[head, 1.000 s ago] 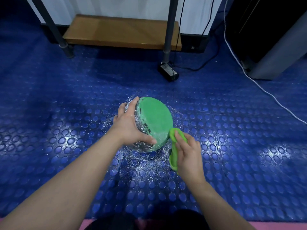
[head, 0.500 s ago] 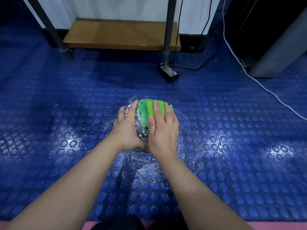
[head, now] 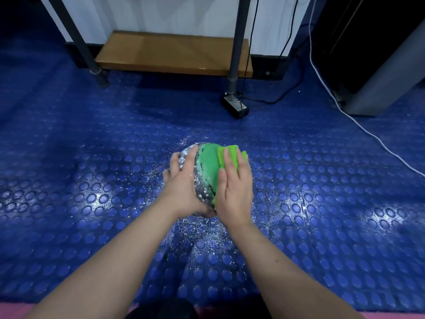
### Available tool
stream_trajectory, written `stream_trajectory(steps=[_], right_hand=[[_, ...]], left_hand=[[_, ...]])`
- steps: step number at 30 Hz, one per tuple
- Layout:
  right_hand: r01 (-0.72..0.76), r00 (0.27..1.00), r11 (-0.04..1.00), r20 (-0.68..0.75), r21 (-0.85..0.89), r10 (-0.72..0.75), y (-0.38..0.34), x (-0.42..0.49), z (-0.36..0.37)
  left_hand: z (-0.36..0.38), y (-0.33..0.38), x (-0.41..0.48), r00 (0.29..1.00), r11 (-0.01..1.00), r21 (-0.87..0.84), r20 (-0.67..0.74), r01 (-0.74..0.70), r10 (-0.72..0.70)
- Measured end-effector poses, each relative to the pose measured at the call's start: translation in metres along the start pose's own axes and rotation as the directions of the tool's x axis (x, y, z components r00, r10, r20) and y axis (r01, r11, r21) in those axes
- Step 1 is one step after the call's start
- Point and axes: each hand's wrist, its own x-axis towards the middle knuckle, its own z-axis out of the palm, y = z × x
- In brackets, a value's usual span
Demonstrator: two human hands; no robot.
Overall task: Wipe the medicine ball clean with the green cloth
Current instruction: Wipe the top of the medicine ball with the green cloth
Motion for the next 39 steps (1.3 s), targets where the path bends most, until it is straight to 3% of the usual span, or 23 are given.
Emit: stream_trajectory(steps=[2, 4, 9, 14, 17, 20, 22, 23, 26, 28, 30, 32, 33, 39], right_hand=[[0.104, 0.994, 0.992, 0.023, 0.069, -0.106, 0.009, -0.003, 0.003], [0.081, 0.996, 0.987, 0.028, 0.139, -0.086, 0.009, -0.003, 0.005], [-0.180, 0.984, 0.960, 0.030, 0.215, 0.178, -0.006, 0.002, 0.010], [-0.455, 0.879, 0.845, -0.013, 0.279, 0.477, -0.019, 0.013, 0.000], [-0.678, 0.716, 0.668, 0.071, 0.307, 0.694, -0.004, 0.025, -0.002], [-0.822, 0.493, 0.320, 0.306, 0.472, 0.815, 0.024, 0.032, -0.006], [-0.801, 0.454, 0.207, 0.345, 0.562, 0.822, 0.033, 0.030, -0.019], [-0.781, 0.478, 0.219, 0.334, 0.585, 0.813, 0.037, 0.029, -0.025], [-0.680, 0.664, 0.437, 0.243, 0.588, 0.707, 0.027, 0.030, -0.038], [-0.559, 0.815, 0.632, 0.216, 0.537, 0.537, 0.011, 0.029, -0.040], [-0.340, 0.936, 0.857, 0.223, 0.387, 0.271, -0.005, 0.025, -0.033], [-0.130, 0.955, 0.978, 0.284, 0.161, 0.080, -0.009, 0.020, -0.022], [-0.113, 0.949, 0.989, 0.307, 0.099, 0.078, -0.009, 0.020, -0.019], [-0.472, 0.829, 0.875, 0.389, 0.104, 0.401, -0.005, 0.047, -0.012]], left_hand=[[0.000, -0.017, -0.003, 0.999, 0.999, -0.043, -0.028, -0.031, 0.030], [-0.001, -0.030, -0.005, 0.997, 0.994, -0.085, -0.057, -0.063, 0.058], [-0.006, -0.031, 0.000, 0.997, 0.990, -0.121, -0.041, -0.075, 0.071], [-0.005, -0.020, -0.001, 0.999, 0.996, -0.083, -0.014, -0.044, 0.043], [-0.006, -0.016, -0.007, 1.000, 0.997, -0.069, 0.000, -0.025, 0.025], [-0.008, -0.027, -0.017, 0.999, 0.996, -0.074, 0.005, -0.044, 0.044], [-0.012, -0.037, -0.022, 0.998, 0.997, -0.037, 0.022, -0.065, 0.065], [-0.016, -0.041, -0.022, 0.996, 0.997, -0.017, 0.040, -0.077, 0.077], [-0.027, -0.040, -0.017, 0.990, 0.995, -0.026, 0.099, -0.096, 0.098], [-0.027, -0.033, -0.014, 0.989, 0.996, -0.025, 0.122, -0.086, 0.088], [-0.023, -0.029, -0.013, 0.991, 0.996, -0.011, 0.103, -0.090, 0.091], [-0.020, -0.029, -0.012, 0.992, 0.996, -0.018, 0.090, -0.091, 0.092], [-0.020, -0.030, -0.012, 0.992, 0.996, -0.025, 0.089, -0.087, 0.089], [-0.019, -0.034, -0.011, 0.993, 0.996, -0.043, 0.086, -0.080, 0.084]])
